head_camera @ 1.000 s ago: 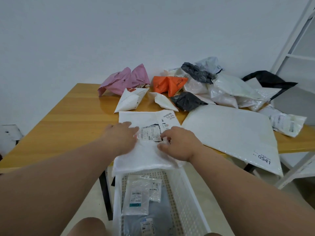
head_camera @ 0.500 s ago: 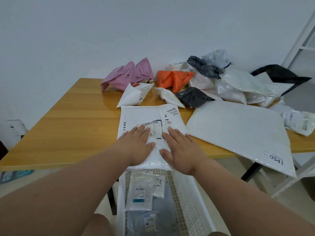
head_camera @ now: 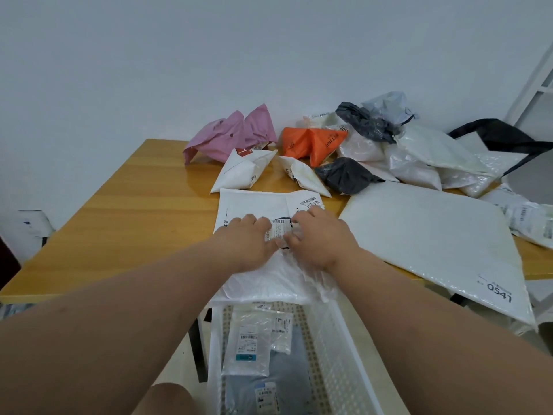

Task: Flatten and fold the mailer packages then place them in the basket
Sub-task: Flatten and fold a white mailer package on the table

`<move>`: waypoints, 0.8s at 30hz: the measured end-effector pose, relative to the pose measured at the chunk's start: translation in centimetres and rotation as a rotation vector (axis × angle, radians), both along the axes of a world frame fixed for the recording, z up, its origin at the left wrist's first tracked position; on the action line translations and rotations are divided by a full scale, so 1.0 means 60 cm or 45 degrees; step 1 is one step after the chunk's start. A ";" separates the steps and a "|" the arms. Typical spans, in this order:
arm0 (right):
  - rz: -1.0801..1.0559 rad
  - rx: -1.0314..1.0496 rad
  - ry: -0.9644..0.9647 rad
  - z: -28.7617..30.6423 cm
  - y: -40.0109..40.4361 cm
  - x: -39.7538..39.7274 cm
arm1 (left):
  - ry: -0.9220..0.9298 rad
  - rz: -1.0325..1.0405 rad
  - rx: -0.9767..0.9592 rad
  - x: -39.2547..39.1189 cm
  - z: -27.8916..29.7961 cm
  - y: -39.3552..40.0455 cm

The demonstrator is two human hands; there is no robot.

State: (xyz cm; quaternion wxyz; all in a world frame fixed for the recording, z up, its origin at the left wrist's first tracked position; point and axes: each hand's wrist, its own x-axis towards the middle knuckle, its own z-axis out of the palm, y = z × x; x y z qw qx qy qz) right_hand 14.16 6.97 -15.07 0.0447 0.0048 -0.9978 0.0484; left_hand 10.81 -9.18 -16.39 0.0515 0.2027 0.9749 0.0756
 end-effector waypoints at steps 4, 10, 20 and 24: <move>0.072 0.045 -0.133 -0.027 0.006 -0.020 | 0.042 0.024 -0.041 -0.027 -0.008 0.005; 0.082 0.014 -0.185 -0.059 0.016 -0.024 | -0.126 0.007 -0.076 -0.038 -0.037 0.006; 0.067 0.021 -0.154 -0.061 0.011 -0.025 | -0.118 0.020 -0.127 -0.035 -0.034 0.006; 0.051 -0.007 -0.137 -0.056 0.007 -0.033 | -0.111 0.022 -0.137 -0.033 -0.031 0.009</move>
